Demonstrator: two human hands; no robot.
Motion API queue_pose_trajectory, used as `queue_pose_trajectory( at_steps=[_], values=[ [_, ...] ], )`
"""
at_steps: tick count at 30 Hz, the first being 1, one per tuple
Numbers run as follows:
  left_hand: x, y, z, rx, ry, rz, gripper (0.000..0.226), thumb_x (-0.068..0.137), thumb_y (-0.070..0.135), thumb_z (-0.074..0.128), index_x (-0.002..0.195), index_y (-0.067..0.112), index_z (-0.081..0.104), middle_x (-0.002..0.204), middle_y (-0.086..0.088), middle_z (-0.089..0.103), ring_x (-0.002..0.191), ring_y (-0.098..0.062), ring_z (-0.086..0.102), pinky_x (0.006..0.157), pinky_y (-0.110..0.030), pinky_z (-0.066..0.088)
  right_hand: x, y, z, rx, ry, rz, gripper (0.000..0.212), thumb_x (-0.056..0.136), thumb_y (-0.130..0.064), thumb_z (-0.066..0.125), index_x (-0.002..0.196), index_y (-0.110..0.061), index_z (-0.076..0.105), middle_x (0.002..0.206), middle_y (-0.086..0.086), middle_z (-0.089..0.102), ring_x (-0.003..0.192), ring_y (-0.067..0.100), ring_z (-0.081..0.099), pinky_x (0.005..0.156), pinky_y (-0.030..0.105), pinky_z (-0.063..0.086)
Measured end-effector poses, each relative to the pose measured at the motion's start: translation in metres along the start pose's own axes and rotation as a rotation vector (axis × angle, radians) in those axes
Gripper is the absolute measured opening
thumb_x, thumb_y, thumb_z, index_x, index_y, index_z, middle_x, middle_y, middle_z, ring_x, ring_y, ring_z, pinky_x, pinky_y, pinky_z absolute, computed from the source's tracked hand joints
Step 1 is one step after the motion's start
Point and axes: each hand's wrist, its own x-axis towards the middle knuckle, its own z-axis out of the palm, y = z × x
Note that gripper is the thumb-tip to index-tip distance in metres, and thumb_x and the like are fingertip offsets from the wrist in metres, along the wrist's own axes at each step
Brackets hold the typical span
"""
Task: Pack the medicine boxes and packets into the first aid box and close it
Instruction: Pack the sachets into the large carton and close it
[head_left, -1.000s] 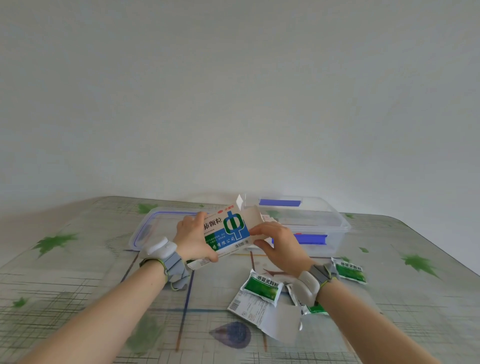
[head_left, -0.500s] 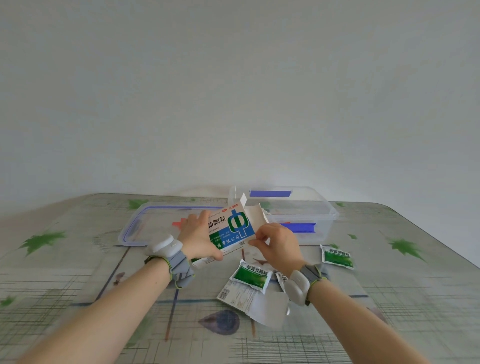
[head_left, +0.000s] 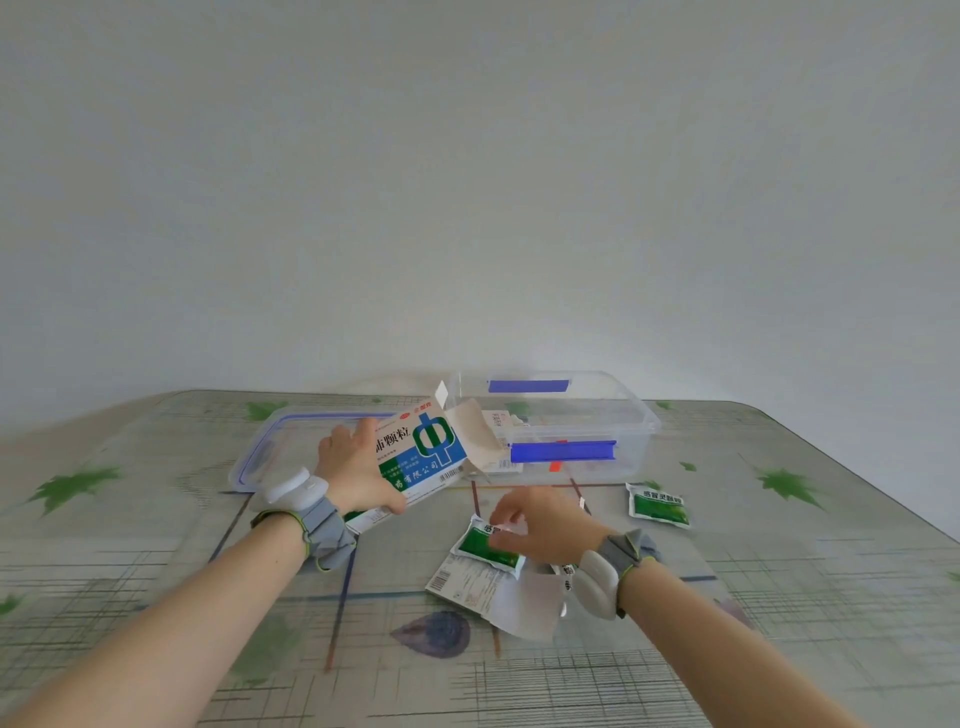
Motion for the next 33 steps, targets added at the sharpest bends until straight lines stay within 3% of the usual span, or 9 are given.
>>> queue_pose_trajectory(
  at_steps=[4, 8, 12, 15, 18, 22, 26, 29, 33],
  values=[
    [-0.005, -0.001, 0.002, -0.029, -0.004, 0.011, 0.098, 0.038, 0.046, 0.08, 0.121, 0.022, 0.032, 0.104, -0.005, 0.041, 0.099, -0.022, 0.039, 0.075, -0.029, 0.036, 0.0, -0.01, 0.011, -0.165, -0.095, 0.007, 0.053, 0.079, -0.053, 0.063, 0.122, -0.022, 0.058, 0.117, 0.002, 0.06, 0.107, 0.02, 0.054, 0.093, 0.034, 0.044],
    [-0.009, 0.001, 0.003, -0.048, -0.006, 0.023, 0.098, 0.04, 0.045, 0.08, 0.122, 0.021, 0.031, 0.104, -0.004, 0.039, 0.098, -0.02, 0.037, 0.074, -0.029, 0.035, -0.001, -0.017, 0.007, -0.241, -0.102, -0.003, 0.037, 0.087, -0.034, 0.055, 0.121, -0.019, 0.059, 0.118, 0.006, 0.061, 0.109, 0.025, 0.056, 0.095, 0.036, 0.045],
    [-0.015, 0.007, 0.009, -0.054, -0.003, 0.031, 0.097, 0.043, 0.043, 0.081, 0.123, 0.02, 0.031, 0.098, -0.002, 0.032, 0.093, -0.018, 0.03, 0.072, -0.029, 0.034, -0.002, -0.021, 0.007, -0.236, -0.074, -0.012, 0.028, 0.088, -0.017, 0.048, 0.108, -0.008, 0.067, 0.103, 0.01, 0.069, 0.094, 0.028, 0.063, 0.086, 0.036, 0.052],
    [-0.017, 0.008, 0.009, -0.072, 0.017, 0.03, 0.095, 0.044, 0.043, 0.081, 0.122, 0.019, 0.032, 0.096, -0.002, 0.032, 0.092, -0.018, 0.03, 0.071, -0.029, 0.033, -0.008, -0.011, 0.004, -0.05, 0.114, 0.069, 0.026, 0.089, -0.012, 0.047, 0.103, -0.007, 0.069, 0.097, 0.01, 0.07, 0.088, 0.026, 0.063, 0.082, 0.032, 0.051],
    [-0.016, 0.011, 0.007, -0.073, 0.03, 0.025, 0.096, 0.044, 0.042, 0.082, 0.122, 0.017, 0.032, 0.097, -0.004, 0.033, 0.092, -0.019, 0.031, 0.073, -0.029, 0.034, -0.019, 0.009, -0.005, 0.055, 0.341, 0.16, 0.022, 0.089, -0.013, 0.05, 0.093, -0.005, 0.07, 0.085, 0.014, 0.071, 0.075, 0.027, 0.06, 0.068, 0.029, 0.044],
    [-0.013, 0.024, 0.013, -0.077, 0.047, 0.043, 0.094, 0.044, 0.043, 0.082, 0.12, 0.017, 0.034, 0.097, -0.004, 0.034, 0.091, -0.019, 0.031, 0.077, -0.032, 0.034, -0.034, 0.024, -0.014, -0.061, 0.433, 0.231, 0.02, 0.088, -0.016, 0.049, 0.086, -0.005, 0.067, 0.079, 0.015, 0.069, 0.071, 0.031, 0.06, 0.062, 0.034, 0.045],
    [-0.008, 0.04, 0.023, -0.109, 0.044, 0.074, 0.096, 0.042, 0.044, 0.081, 0.12, 0.018, 0.033, 0.099, -0.004, 0.036, 0.093, -0.019, 0.033, 0.075, -0.03, 0.033, -0.045, 0.029, -0.009, -0.269, 0.413, 0.308, 0.018, 0.087, -0.015, 0.046, 0.093, -0.006, 0.061, 0.086, 0.016, 0.067, 0.082, 0.037, 0.062, 0.059, 0.034, 0.037],
    [-0.004, 0.05, 0.026, -0.131, 0.026, 0.087, 0.098, 0.04, 0.045, 0.08, 0.122, 0.019, 0.032, 0.1, -0.004, 0.035, 0.097, -0.022, 0.039, 0.075, -0.033, 0.043, -0.048, 0.031, -0.008, -0.398, 0.324, 0.414, 0.023, 0.085, -0.001, 0.046, 0.1, -0.007, 0.061, 0.096, 0.013, 0.068, 0.091, 0.033, 0.065, 0.065, 0.035, 0.047],
    [-0.001, 0.054, 0.027, -0.127, 0.039, 0.101, 0.098, 0.04, 0.047, 0.079, 0.122, 0.021, 0.032, 0.097, -0.003, 0.033, 0.092, -0.02, 0.033, 0.071, -0.03, 0.036, -0.061, 0.049, -0.011, -0.423, 0.303, 0.449, 0.031, 0.08, 0.004, 0.046, 0.102, -0.011, 0.062, 0.099, 0.011, 0.068, 0.091, 0.031, 0.065, 0.065, 0.033, 0.046]
  ],
)
